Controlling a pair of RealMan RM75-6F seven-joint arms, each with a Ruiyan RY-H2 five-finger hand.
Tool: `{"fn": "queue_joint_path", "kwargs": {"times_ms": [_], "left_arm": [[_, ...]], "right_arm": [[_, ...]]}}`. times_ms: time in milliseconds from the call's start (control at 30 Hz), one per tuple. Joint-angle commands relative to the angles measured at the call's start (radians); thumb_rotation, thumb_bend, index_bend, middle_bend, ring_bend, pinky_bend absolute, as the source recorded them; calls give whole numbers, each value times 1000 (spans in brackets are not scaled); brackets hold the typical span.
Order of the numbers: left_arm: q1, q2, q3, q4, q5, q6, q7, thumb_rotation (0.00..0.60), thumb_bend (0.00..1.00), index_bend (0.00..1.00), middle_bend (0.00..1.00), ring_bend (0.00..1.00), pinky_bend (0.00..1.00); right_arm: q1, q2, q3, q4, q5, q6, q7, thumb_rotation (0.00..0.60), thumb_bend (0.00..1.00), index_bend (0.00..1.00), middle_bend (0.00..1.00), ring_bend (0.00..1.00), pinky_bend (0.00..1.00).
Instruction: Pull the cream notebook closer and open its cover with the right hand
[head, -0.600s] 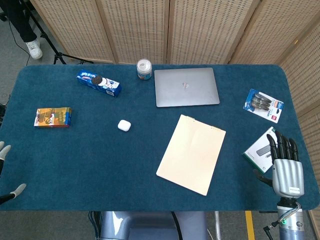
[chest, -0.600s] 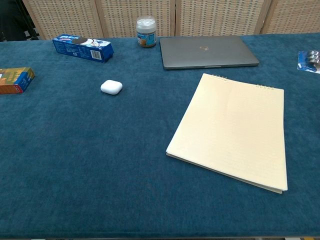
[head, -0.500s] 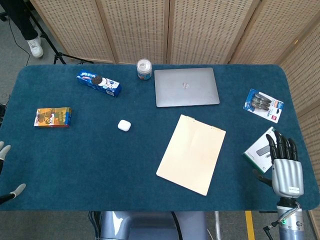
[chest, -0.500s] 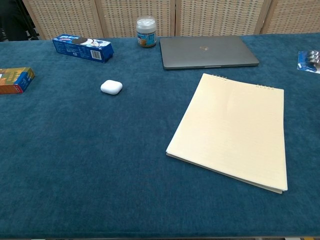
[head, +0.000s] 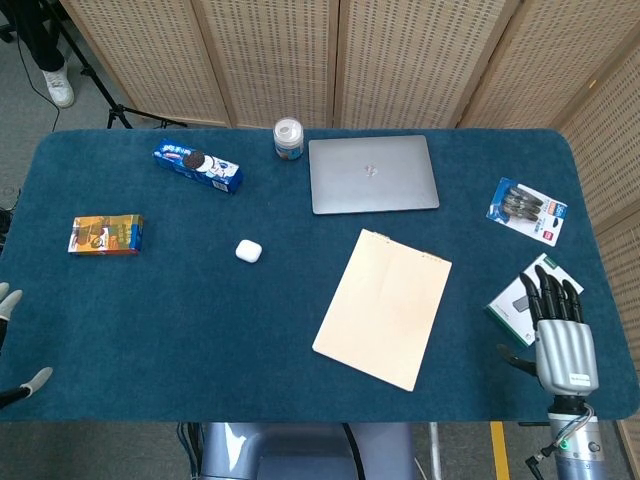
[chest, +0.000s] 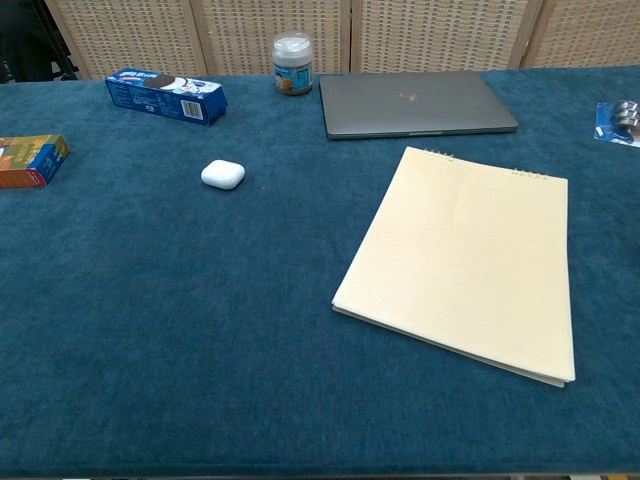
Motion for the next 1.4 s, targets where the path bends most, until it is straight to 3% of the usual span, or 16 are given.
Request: {"fn": "queue_joint_path", "kwargs": {"times_ms": [33, 267, 400, 567, 933, 1200, 1400], "left_arm": [[2, -1, -3, 6, 9, 12, -9, 600, 0, 0, 0, 0, 0], [10, -6, -2, 20, 22, 33, -24, 600, 0, 0, 0, 0, 0], [4, -9, -2, 18, 17, 19, -13, 600, 0, 0, 0, 0, 0], [-2, -16, -8, 10, 0, 5, 12, 600, 0, 0, 0, 0, 0], [-6, -21, -16, 1, -26, -5, 24, 600, 0, 0, 0, 0, 0], [-10, -21, -16, -3, -39, -20, 27, 600, 0, 0, 0, 0, 0], [-11, -17, -15, -5, -38, -23, 22, 600, 0, 0, 0, 0, 0]], "right_arm": [[16, 19, -28, 6, -20, -50, 24, 600, 0, 96, 0, 0, 0], [37, 1, -72, 31, -73, -99, -12, 600, 1, 218, 0, 0, 0], [84, 13, -114, 87, -157, -185, 43, 600, 3, 259, 0, 0, 0], [121, -17, -137, 181, -243, -215, 97, 600, 2, 304, 0, 0, 0], [179, -137, -192, 344, -376, -260, 138, 600, 118, 355, 0, 0, 0], [198, -166, -203, 381, -374, -281, 164, 600, 189, 450, 0, 0, 0], [203, -157, -206, 372, -363, -286, 172, 600, 208, 465, 0, 0, 0]]}}
